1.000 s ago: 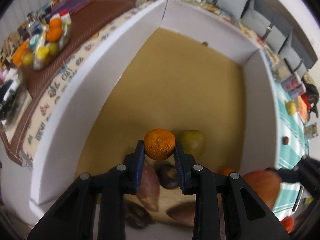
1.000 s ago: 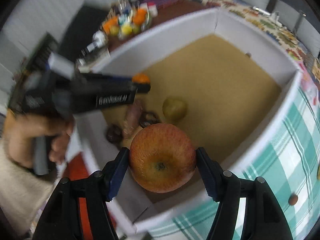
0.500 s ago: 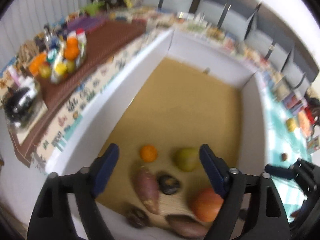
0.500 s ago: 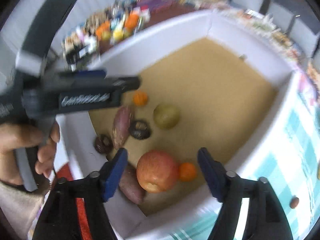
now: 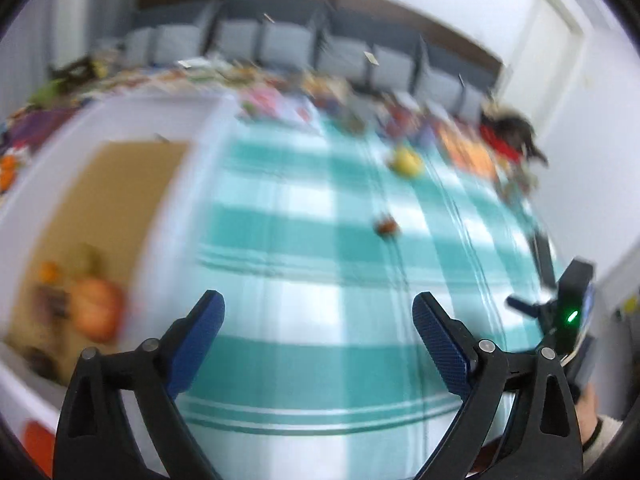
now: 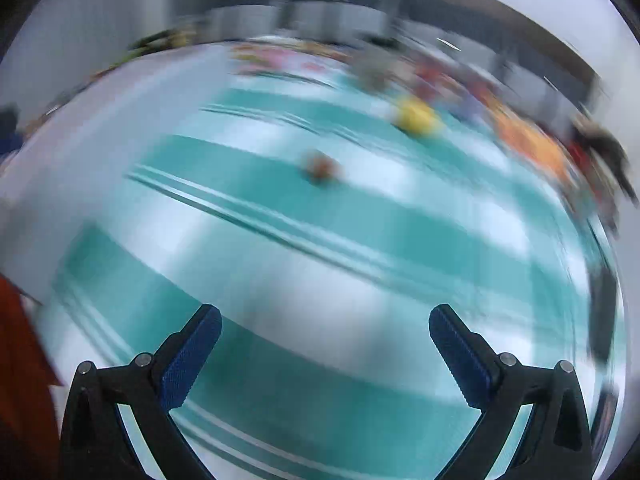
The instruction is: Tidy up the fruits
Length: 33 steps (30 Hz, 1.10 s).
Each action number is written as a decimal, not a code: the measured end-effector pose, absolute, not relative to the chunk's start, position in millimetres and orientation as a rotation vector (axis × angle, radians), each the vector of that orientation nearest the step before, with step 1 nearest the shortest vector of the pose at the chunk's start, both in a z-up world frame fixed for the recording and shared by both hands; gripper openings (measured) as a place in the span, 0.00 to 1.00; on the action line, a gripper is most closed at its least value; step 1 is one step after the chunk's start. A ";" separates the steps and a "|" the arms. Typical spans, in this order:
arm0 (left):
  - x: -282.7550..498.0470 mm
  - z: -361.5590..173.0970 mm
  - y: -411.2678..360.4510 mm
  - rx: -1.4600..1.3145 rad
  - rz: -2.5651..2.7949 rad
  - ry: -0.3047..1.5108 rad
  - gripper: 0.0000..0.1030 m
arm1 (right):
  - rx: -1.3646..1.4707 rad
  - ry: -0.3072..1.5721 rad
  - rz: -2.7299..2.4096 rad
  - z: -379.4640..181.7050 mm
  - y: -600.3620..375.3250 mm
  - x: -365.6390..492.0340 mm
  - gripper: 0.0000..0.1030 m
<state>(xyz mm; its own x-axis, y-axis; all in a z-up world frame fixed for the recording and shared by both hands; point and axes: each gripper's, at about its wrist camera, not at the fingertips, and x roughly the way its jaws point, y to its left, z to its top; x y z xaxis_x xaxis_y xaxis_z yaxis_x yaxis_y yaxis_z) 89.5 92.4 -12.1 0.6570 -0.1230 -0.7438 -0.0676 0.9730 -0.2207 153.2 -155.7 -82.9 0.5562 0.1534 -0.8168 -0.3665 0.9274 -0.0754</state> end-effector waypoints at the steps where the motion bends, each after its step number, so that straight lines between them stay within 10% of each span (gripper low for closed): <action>1: 97.9 -29.0 73.5 -0.227 -0.059 0.882 0.93 | -0.228 0.924 0.275 -85.6 -175.8 152.2 1.00; 33: 154.8 -129.3 -11.8 -0.007 -0.013 0.916 0.96 | -0.055 0.926 0.089 -128.5 -237.2 179.6 1.00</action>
